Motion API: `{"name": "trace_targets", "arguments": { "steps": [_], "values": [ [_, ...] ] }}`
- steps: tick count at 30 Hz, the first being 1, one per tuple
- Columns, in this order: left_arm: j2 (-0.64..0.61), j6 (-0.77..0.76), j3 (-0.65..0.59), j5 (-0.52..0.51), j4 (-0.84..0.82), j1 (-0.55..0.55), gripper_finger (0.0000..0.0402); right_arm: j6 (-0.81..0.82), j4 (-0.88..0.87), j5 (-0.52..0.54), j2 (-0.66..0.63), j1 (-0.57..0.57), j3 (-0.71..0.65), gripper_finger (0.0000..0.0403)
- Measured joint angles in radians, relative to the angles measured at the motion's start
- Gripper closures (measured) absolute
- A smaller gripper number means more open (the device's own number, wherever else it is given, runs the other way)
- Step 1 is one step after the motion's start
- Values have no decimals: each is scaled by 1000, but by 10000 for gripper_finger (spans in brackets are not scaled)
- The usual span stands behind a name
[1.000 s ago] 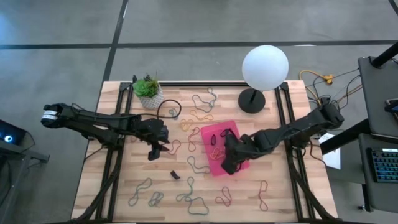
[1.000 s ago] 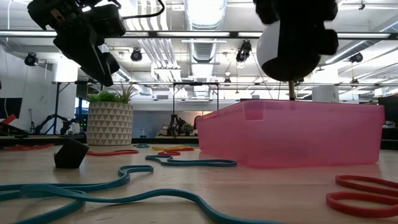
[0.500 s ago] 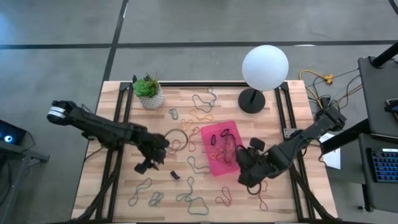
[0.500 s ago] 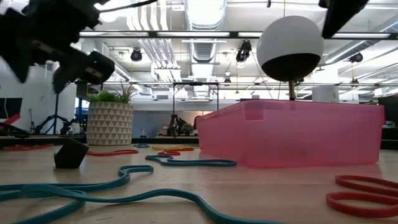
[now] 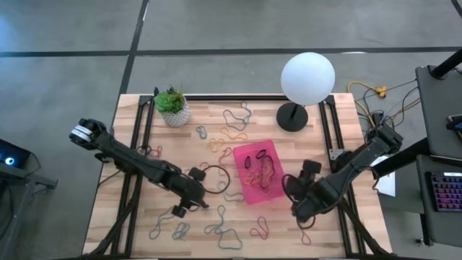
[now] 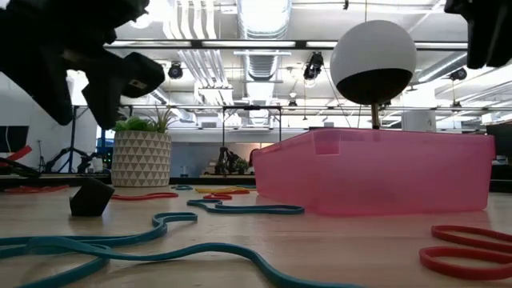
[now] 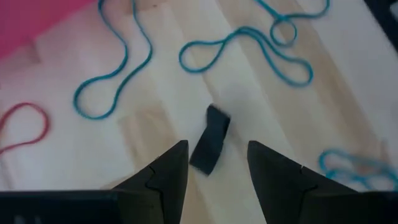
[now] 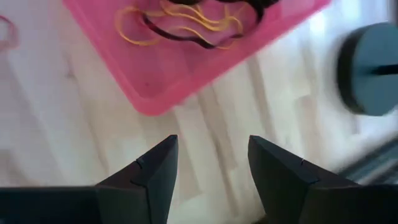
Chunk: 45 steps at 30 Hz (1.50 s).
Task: Pick and place rubber bands into bin
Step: Put the black rubber band into the pink bin
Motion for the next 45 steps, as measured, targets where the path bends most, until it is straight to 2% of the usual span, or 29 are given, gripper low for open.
{"name": "trace_targets", "arguments": {
  "steps": [7, 13, 17, 20, 25, 34, 42, 45],
  "values": [
    [138, -206, 111, -80, -40, -59, 252, -53, 2, 37, -1, 36, -35, 220],
    [206, -380, 171, -150, -151, -94, 252, 69, 6, 39, -1, 47, -70, 220],
    [208, -452, 180, -213, -155, -102, 252, 179, 8, 57, -1, 47, -80, 220],
    [208, -502, 190, -250, -146, -117, 252, 195, 11, 81, -2, 47, -81, 220],
    [230, -512, 190, -323, -123, -158, 252, 183, 12, 88, -2, 47, -81, 220],
    [303, -512, 197, -313, -115, -174, 252, 258, 12, 87, -2, 47, -83, 220],
    [346, -513, 189, -315, -100, -169, 252, 261, 12, 87, -2, 47, -90, 220],
    [361, -513, 188, -318, -90, -162, 264, 261, 12, 87, -2, 47, -96, 220]
  ]
}}
